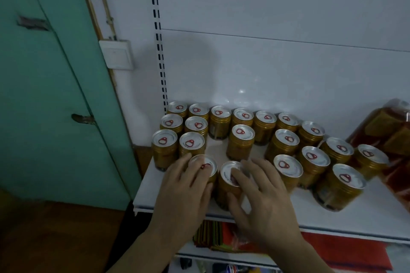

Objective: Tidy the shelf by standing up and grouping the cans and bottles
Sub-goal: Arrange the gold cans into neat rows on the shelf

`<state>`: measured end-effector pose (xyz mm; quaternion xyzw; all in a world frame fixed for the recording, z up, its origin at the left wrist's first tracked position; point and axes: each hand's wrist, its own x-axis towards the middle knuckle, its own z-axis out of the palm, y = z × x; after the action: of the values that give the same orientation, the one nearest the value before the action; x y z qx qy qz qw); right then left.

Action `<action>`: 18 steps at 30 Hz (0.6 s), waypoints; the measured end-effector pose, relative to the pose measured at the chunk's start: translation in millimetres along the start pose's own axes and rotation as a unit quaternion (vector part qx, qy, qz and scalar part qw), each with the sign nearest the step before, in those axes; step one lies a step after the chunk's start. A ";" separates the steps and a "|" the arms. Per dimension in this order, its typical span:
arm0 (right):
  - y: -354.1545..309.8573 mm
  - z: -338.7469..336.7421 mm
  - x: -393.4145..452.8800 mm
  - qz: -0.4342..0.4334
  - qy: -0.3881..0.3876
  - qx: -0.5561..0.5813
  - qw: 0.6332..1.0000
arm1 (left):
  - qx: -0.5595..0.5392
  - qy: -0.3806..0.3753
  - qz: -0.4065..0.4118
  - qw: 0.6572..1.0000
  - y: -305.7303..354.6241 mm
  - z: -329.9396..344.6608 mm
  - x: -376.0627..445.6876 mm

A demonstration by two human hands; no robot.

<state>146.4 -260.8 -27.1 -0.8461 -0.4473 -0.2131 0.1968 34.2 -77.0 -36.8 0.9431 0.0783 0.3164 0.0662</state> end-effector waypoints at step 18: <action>-86.0 50.0 26.3 0.040 0.021 0.018 0.999 | -0.110 -0.045 -0.084 0.989 -81.0 -31.0 -21.2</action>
<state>96.6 -172.0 -42.4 -0.8547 -0.4129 -0.2147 0.2301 -9.9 0.6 -38.8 0.9334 0.1190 0.2735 0.1996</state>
